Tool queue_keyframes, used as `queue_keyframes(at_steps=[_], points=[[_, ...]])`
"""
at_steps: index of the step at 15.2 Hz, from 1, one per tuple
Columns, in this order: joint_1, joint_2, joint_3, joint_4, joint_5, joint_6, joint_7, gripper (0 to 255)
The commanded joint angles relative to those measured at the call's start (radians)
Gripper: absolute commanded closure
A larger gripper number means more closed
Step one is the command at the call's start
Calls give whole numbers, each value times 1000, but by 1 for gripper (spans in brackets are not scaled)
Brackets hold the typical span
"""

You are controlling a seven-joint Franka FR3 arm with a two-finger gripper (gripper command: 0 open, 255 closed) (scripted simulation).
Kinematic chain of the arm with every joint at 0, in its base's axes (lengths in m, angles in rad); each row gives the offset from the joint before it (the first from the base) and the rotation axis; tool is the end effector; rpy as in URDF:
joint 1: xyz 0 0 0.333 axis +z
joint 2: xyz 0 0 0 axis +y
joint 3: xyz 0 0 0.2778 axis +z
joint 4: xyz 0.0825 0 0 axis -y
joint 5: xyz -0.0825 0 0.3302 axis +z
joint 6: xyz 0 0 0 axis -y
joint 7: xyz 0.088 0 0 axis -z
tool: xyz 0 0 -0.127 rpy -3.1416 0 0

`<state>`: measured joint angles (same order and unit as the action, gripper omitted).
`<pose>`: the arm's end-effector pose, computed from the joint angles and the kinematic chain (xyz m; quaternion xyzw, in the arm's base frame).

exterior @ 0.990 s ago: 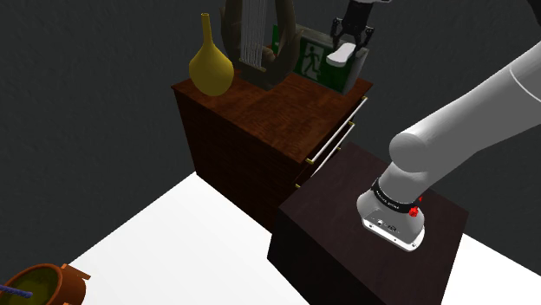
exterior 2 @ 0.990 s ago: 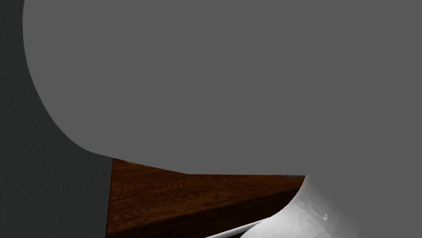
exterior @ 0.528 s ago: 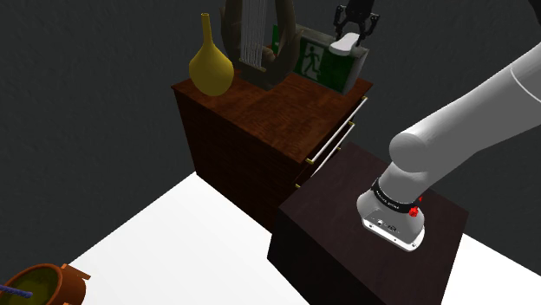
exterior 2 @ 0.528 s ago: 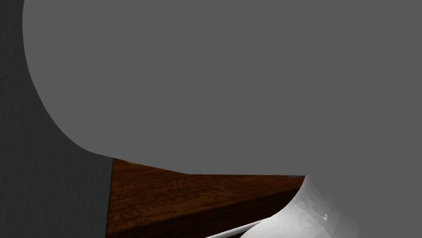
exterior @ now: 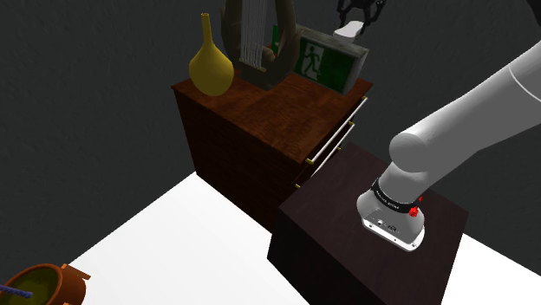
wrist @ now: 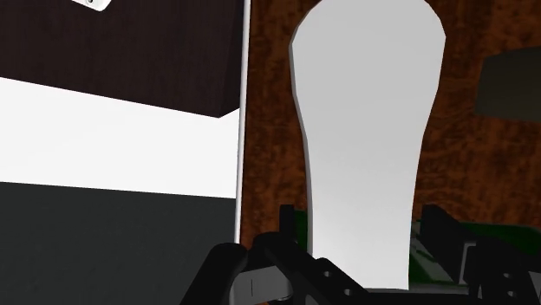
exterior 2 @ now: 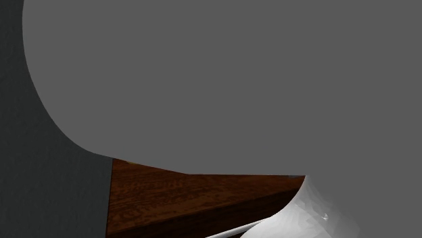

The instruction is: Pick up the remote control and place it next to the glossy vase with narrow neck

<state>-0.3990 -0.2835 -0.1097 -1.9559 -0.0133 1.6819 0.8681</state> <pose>0.3708 -0.2138 0.5444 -0.7740 0.6331 -0.0023 0.0093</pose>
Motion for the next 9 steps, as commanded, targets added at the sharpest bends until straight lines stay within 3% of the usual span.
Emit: queue_keyframes(at_steps=[1, 9], points=[[0, 3, 0, 31, 0, -28, -1, 255], [1, 28, 0, 165, 3, -137, -2, 255]])
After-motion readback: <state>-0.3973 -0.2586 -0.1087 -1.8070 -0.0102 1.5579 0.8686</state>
